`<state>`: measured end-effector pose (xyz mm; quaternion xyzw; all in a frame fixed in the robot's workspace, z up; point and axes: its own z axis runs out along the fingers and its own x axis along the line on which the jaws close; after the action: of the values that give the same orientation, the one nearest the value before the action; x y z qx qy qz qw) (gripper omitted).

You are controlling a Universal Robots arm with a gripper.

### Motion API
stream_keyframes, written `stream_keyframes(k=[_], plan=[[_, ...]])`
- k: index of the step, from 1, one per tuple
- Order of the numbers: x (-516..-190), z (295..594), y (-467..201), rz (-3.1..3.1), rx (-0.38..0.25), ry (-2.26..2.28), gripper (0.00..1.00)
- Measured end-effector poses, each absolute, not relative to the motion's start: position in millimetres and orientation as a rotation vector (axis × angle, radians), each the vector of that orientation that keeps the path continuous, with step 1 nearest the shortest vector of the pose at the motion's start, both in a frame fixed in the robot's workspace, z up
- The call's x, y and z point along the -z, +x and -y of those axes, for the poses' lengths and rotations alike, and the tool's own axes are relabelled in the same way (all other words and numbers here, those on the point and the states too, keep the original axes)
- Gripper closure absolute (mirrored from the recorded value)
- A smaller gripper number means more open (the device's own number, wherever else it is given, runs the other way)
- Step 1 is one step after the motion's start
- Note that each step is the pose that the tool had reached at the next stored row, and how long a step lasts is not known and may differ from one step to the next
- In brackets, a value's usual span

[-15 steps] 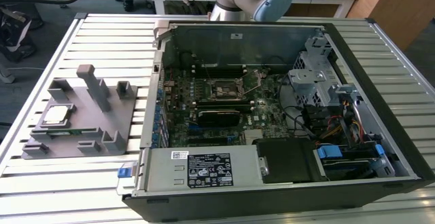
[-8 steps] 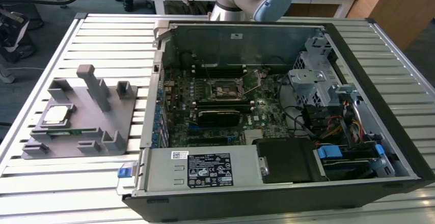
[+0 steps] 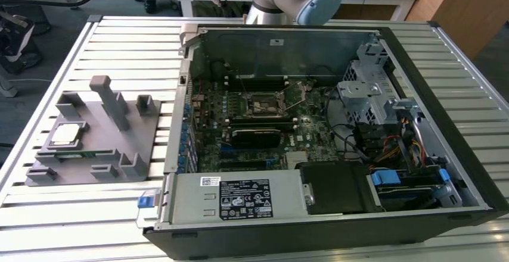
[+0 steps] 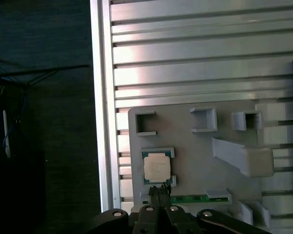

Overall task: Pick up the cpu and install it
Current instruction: 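Pick up the cpu and move it towards the insertion slot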

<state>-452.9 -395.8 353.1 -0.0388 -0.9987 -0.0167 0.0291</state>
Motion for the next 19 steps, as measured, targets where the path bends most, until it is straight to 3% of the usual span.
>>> stream_keyframes(k=[14, 16, 18, 19], plan=[[-341, 405, -455, 3.083, 0.052, -0.095, 0.89], [-340, 406, -455, 3.087, 0.053, -0.094, 0.83], [-339, 405, -455, 3.087, 0.054, -0.094, 0.71], [-339, 405, -455, 3.087, 0.054, -0.094, 0.71]])
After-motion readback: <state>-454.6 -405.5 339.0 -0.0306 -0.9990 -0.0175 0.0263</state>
